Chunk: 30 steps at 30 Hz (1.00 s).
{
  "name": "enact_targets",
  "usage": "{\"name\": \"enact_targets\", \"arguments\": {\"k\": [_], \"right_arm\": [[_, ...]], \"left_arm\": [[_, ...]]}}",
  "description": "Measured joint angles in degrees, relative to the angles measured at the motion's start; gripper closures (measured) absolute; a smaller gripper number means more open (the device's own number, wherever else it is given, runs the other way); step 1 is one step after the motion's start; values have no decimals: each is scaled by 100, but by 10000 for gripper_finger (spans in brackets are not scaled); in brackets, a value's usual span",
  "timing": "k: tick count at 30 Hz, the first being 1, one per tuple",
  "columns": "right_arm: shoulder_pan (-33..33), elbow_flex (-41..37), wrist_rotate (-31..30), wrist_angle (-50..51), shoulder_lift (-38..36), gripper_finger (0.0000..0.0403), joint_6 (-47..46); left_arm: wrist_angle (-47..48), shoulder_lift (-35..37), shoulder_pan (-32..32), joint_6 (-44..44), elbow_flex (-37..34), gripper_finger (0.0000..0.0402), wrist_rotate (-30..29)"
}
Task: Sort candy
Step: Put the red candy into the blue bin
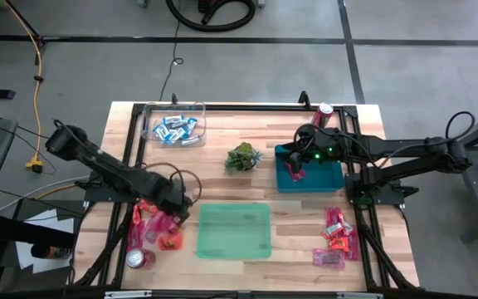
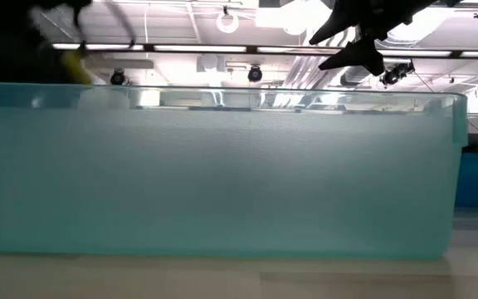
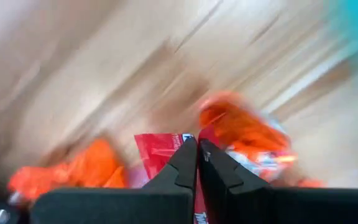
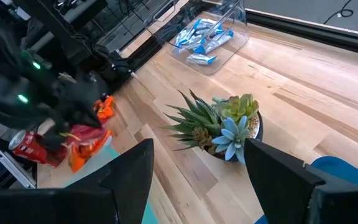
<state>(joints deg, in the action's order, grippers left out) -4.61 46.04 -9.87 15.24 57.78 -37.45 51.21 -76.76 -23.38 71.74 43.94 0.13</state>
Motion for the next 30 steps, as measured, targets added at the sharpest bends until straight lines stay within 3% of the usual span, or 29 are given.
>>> {"name": "enact_targets", "arguments": {"k": [6,11,15,20,24,30], "right_arm": [[1,0,3,-207,0,158,-6],[12,0,295,-769,0,158,-4],[16,0,688,-1377,0,158,-5],[16,0,824,-1984,20,158,-4],[121,0,833,-2529,248,158,69],[364,0,1559,-3593,909,158,173]], "left_arm": [[198,912,588,-668,743,401,-1331],[-866,1502,1019,-2561,1040,401,-2326],[-2794,1704,1374,-4254,1011,401,-2284],[-4615,1489,1855,-5508,1003,401,-2049],[-5721,1103,2327,-5777,999,401,-1329],[-7757,511,2928,-5369,1001,401,1712]]}}
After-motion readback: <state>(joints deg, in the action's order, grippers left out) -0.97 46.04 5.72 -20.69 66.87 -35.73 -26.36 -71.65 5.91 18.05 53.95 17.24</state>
